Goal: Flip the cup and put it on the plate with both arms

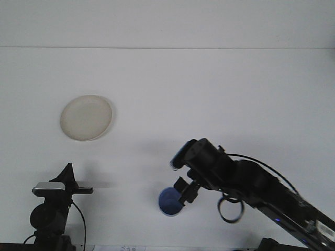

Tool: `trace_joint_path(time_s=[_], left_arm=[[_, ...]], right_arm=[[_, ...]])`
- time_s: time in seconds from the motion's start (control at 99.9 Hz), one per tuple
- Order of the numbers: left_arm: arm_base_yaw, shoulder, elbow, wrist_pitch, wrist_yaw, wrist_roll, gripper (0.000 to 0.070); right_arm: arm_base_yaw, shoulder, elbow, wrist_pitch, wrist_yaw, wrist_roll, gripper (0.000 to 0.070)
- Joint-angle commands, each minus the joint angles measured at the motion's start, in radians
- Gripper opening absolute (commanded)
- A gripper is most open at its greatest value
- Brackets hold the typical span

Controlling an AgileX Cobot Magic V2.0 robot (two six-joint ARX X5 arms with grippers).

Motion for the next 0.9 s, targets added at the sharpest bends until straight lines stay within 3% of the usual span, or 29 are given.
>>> trace_joint_path(time_s=[0.0,0.16,0.26,0.53,0.891], left_arm=[[0.001,-0.001,-0.019,0.011,0.003,-0.003,0.0012],[0.001,-0.001,-0.019,0.011,0.003,-0.003,0.0012],[0.001,-0.001,-0.019,0.011,0.003,-0.003,0.0012],[0.001,-0.001,-0.019,0.011,0.003,-0.003,0.0012],[0.001,-0.001,-0.019,0.018,0.003,-0.006,0.0012]], right_arm=[[0.012,-0.098,-0.005,0.041,0.075,0.004,0.0480],[0.013,-0.412,-0.187,0.227,0.238,0.031,0.0480],[0.013,-0.626,-0.373,0.370,0.293,0.035,0.0480],[0.013,-1.127,-0.741,0.560,0.318,0.030,0.0479],[0.013,-1.236,-0.781,0.511,0.312,0.023,0.0479]])
